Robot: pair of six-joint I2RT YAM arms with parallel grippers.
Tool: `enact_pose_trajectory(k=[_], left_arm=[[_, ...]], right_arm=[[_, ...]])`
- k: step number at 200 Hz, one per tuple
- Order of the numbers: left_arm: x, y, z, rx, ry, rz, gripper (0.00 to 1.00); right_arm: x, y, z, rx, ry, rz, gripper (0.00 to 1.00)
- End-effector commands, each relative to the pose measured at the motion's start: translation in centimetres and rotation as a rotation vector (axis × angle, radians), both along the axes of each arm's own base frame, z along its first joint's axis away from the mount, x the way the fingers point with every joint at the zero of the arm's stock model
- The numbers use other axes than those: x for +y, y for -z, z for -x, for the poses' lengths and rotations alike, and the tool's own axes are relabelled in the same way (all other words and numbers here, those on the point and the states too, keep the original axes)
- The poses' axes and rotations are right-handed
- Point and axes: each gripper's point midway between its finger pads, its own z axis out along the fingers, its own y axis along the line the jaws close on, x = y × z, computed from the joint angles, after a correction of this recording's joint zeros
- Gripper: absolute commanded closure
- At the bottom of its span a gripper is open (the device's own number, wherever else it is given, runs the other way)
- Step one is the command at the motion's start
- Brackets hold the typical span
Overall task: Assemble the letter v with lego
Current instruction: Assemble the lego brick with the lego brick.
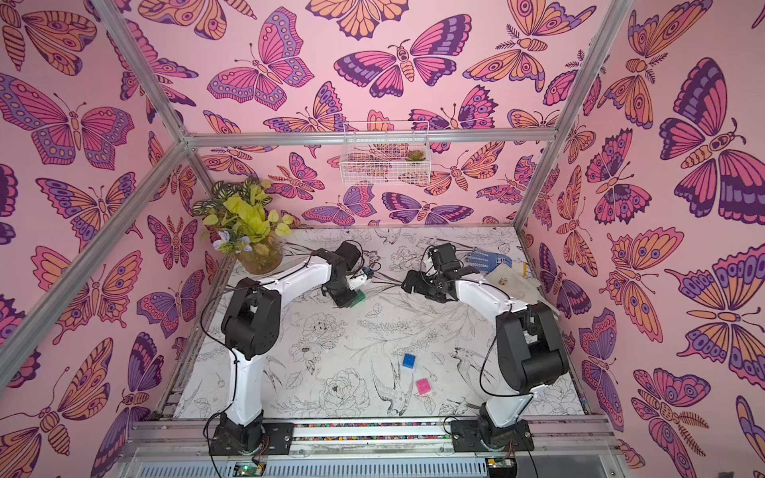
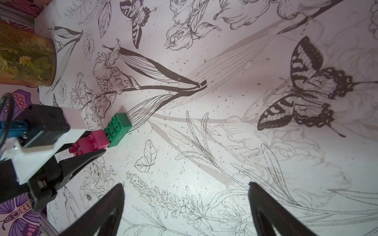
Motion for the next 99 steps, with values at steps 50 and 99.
enact_pose_trajectory(k=[50,99], left_arm=[[3.1,4.6,1.7,0.090,0.020,-0.186,0.76],[1.6,4.0,2.1,0.128,-0.018,-0.091,0.76]], right_arm=[[0.4,-0.5,-0.2,-0.014,-0.011,-0.003,0.05],[0.3,-0.5,-0.2,-0.014,-0.008,0.001,0.05]])
